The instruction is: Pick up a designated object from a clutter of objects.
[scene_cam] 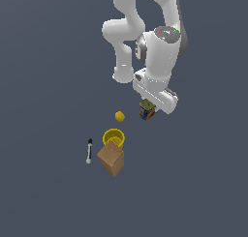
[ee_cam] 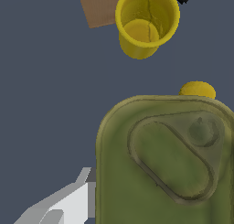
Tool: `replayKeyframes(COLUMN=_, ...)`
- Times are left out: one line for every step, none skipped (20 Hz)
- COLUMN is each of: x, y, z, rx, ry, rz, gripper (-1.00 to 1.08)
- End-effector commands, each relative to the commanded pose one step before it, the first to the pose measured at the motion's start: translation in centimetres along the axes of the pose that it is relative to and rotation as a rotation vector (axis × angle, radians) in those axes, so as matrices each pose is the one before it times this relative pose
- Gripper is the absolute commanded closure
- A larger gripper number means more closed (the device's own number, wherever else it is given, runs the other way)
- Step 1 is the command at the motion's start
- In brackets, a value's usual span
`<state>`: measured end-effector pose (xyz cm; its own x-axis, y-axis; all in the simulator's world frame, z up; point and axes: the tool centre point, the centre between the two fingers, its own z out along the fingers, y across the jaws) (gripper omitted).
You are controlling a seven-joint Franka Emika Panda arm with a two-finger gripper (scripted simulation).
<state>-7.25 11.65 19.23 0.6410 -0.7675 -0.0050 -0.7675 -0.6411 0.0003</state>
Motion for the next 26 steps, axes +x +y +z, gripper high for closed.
replayKeyframes(x=1.749, y=0.991, z=-2.595, rx=0.00390, ry=0.00018, rz=-0.00042, gripper=1.08)
replayKeyframes(x=0.697, y=0.403, z=-0.959, rx=0.00024, ry=-0.00042, rz=0.00002, gripper=1.08)
replayKeyframes(x=0.686, y=0.396, z=-0.954, rx=0.00000, ry=0.00000, rz=0.00000, gripper=1.08)
replayKeyframes(x=0.687, y=0.394, z=-0.952, rx=0.00000, ry=0.00000, rz=0.00000, gripper=1.08)
replayKeyframes(x=0.690, y=0.393, z=-0.951, rx=0.00000, ry=0.00000, rz=0.00000, gripper=1.08)
replayKeyframes(x=0.693, y=0.393, z=-0.951, rx=0.00000, ry=0.00000, rz=0.00000, gripper=1.08)
replayKeyframes(x=0.713, y=0.399, z=-0.947, rx=-0.00016, ry=0.00009, rz=0.00045, gripper=1.08)
replayKeyframes(x=0.698, y=0.389, z=-0.947, rx=0.00000, ry=0.00000, rz=0.00000, gripper=1.08)
replayKeyframes(x=0.697, y=0.384, z=-0.940, rx=-0.00027, ry=0.00034, rz=0.00022, gripper=1.08)
replayKeyframes(x=0.695, y=0.378, z=-0.933, rx=-0.00027, ry=0.00034, rz=0.00022, gripper=1.08)
replayKeyframes(x=0.692, y=0.374, z=-0.923, rx=0.00000, ry=0.00000, rz=0.00000, gripper=1.08)
replayKeyframes(x=0.681, y=0.361, z=-0.907, rx=-0.00040, ry=0.00049, rz=0.00028, gripper=1.08)
replayKeyframes(x=0.669, y=0.349, z=-0.884, rx=-0.00028, ry=0.00035, rz=0.00018, gripper=1.08)
replayKeyframes(x=0.643, y=0.329, z=-0.845, rx=-0.00028, ry=0.00036, rz=0.00017, gripper=1.08)
replayKeyframes(x=0.611, y=0.307, z=-0.799, rx=-0.00029, ry=0.00036, rz=0.00016, gripper=1.08)
replayKeyframes(x=0.577, y=0.285, z=-0.751, rx=-0.00029, ry=0.00037, rz=0.00014, gripper=1.08)
replayKeyframes(x=0.542, y=0.264, z=-0.704, rx=-0.00029, ry=0.00037, rz=0.00013, gripper=1.08)
replayKeyframes(x=0.508, y=0.242, z=-0.657, rx=-0.00029, ry=0.00038, rz=0.00011, gripper=1.08)
replayKeyframes(x=0.484, y=0.225, z=-0.607, rx=0.00000, ry=0.00000, rz=0.00000, gripper=1.08)
replayKeyframes(x=0.438, y=0.193, z=-0.561, rx=-0.00028, ry=0.00039, rz=0.00008, gripper=1.08)
replayKeyframes(x=0.403, y=0.171, z=-0.516, rx=-0.00028, ry=0.00040, rz=0.00005, gripper=1.08)
replayKeyframes(x=0.383, y=0.162, z=-0.468, rx=0.00000, ry=0.00000, rz=0.00000, gripper=1.08)
replayKeyframes(x=0.333, y=0.134, z=-0.428, rx=-0.00027, ry=0.00041, rz=0.00001, gripper=1.08)
replayKeyframes(x=0.312, y=0.128, z=-0.377, rx=0.00000, ry=0.00000, rz=0.00000, gripper=1.08)
replayKeyframes(x=0.259, y=0.100, z=-0.338, rx=-0.00027, ry=0.00041, rz=-0.00001, gripper=1.08)
replayKeyframes(x=0.241, y=0.094, z=-0.288, rx=0.00000, ry=0.00000, rz=0.00000, gripper=1.08)
